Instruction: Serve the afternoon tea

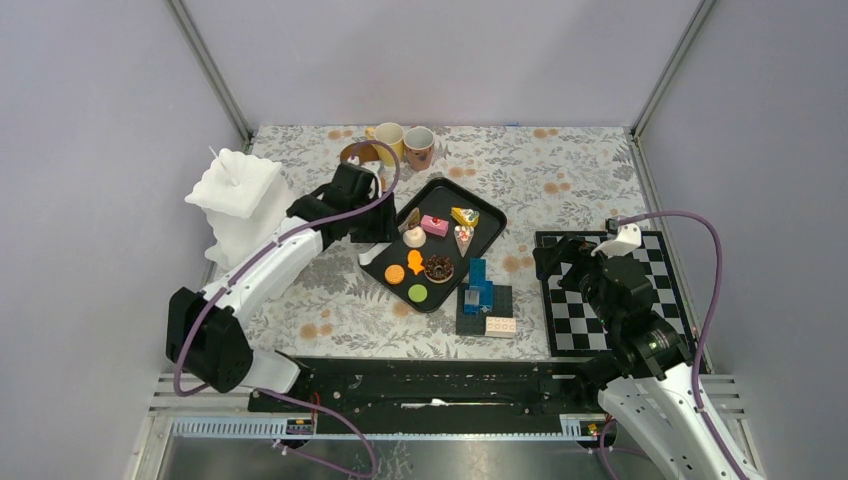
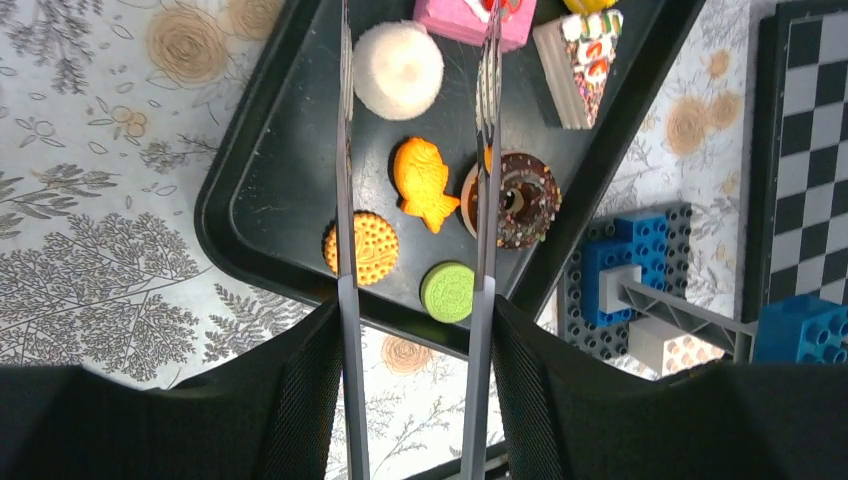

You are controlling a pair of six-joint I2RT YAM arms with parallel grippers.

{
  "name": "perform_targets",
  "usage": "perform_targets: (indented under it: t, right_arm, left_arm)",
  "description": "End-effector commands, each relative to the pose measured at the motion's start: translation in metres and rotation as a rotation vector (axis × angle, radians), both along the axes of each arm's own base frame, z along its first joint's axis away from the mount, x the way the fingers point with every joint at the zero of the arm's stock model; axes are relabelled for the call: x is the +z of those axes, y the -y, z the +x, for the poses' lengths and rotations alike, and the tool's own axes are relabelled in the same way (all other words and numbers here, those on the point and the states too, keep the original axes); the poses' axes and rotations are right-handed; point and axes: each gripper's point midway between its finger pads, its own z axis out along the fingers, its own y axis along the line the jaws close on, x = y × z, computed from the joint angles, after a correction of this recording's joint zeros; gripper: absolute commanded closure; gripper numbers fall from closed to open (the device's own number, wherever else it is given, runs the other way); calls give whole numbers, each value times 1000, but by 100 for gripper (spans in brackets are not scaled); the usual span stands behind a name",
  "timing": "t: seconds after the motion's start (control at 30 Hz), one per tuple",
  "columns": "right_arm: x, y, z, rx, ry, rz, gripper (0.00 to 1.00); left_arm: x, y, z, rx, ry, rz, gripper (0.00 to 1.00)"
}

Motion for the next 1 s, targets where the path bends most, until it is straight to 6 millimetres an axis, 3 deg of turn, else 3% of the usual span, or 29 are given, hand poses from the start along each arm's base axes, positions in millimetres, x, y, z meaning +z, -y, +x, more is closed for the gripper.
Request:
perform_targets:
  t: [0.0,0.3,0.53,0.67,0.97]
  right_arm:
    - [7,-6,2,14,25,36,2]
    - [7,-5,2,10,31,33,2]
    - [6,-5,2,9,29,32,2]
    - [4,-4,2,8,25,30,2]
    - [8,-5,1,11,37,35,2]
  left_arm:
    - [10,16,-2,-112,-22,-31,46]
    - [-15,37,9,-158,-22,154,45]
    - [-22,25,14,-102,2,293,45]
    - [-16,24,15,-94,22,304,45]
    - [-28,33,22,-119,-14,290,44]
